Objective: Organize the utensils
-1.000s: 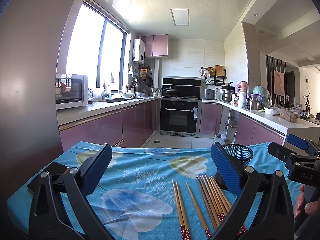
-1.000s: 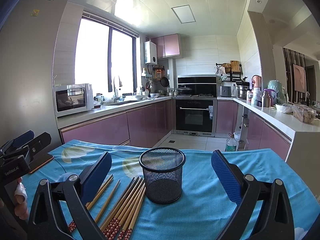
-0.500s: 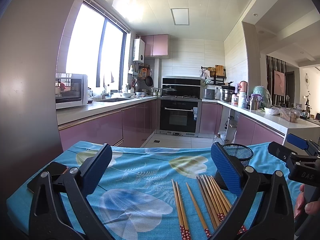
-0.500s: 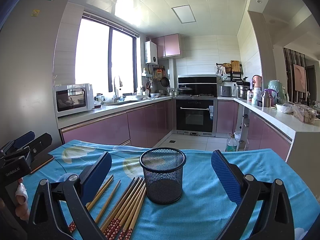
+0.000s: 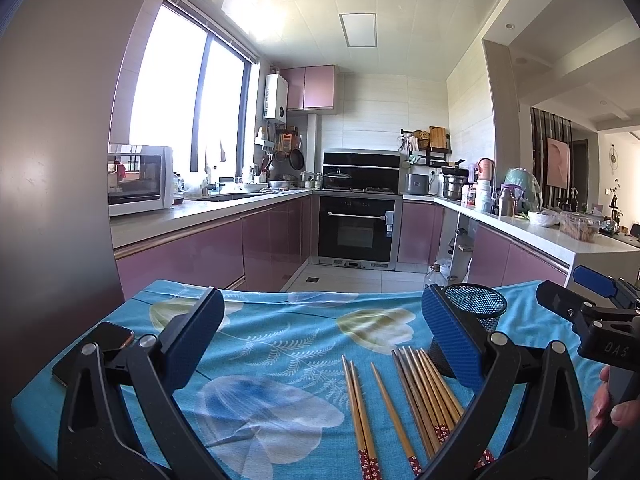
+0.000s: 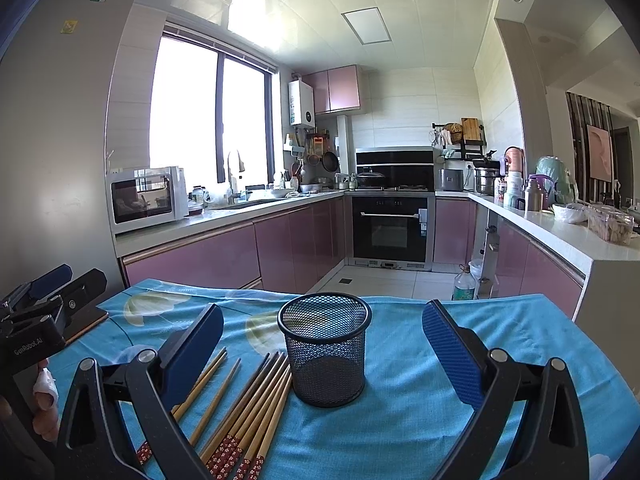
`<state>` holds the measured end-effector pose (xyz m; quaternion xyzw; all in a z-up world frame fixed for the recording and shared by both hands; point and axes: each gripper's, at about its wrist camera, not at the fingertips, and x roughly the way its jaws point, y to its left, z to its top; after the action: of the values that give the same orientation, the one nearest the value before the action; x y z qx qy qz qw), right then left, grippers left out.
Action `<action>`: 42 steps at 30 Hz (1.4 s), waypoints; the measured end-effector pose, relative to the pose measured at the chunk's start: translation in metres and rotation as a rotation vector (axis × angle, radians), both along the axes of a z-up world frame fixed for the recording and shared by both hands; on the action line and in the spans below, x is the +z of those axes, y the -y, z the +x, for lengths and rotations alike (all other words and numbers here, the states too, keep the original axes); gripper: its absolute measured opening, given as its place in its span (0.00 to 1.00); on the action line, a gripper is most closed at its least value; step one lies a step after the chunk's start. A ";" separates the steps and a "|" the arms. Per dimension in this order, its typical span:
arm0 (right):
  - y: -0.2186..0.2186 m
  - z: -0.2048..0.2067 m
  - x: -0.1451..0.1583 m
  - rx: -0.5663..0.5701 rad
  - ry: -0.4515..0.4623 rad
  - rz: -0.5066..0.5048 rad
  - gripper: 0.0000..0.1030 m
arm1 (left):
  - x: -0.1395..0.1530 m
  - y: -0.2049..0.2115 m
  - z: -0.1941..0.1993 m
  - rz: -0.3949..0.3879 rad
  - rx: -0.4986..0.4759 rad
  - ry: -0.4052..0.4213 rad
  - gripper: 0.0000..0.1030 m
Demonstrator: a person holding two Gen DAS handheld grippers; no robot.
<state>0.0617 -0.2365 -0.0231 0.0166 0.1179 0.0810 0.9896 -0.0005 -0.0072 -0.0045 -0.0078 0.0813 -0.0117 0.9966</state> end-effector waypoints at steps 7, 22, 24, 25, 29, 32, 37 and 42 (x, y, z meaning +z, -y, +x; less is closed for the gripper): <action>-0.001 0.001 -0.001 0.003 -0.002 0.002 0.94 | 0.000 -0.001 0.003 0.000 -0.002 -0.006 0.94; -0.011 0.021 -0.025 0.083 -0.182 -0.035 0.94 | -0.016 -0.003 0.028 0.033 -0.068 -0.150 0.94; -0.015 0.027 -0.035 0.108 -0.247 -0.052 0.90 | -0.024 -0.003 0.038 0.052 -0.085 -0.210 0.92; -0.017 0.030 -0.040 0.118 -0.280 -0.061 0.87 | -0.028 -0.002 0.043 0.063 -0.094 -0.239 0.91; -0.028 0.045 -0.062 0.167 -0.414 -0.077 0.66 | -0.047 0.001 0.062 0.094 -0.138 -0.363 0.79; -0.036 0.053 -0.072 0.183 -0.494 -0.101 0.55 | -0.064 0.003 0.075 0.110 -0.157 -0.434 0.70; -0.039 0.063 -0.084 0.197 -0.579 -0.104 0.42 | -0.083 0.003 0.090 0.102 -0.193 -0.528 0.60; -0.036 0.066 -0.089 0.198 -0.622 -0.096 0.38 | -0.097 0.001 0.099 0.106 -0.219 -0.606 0.51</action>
<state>0.1280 -0.2003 -0.1122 -0.0178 0.4192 0.1623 0.8931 0.0981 -0.0085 -0.1010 0.0498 0.3752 -0.1119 0.9188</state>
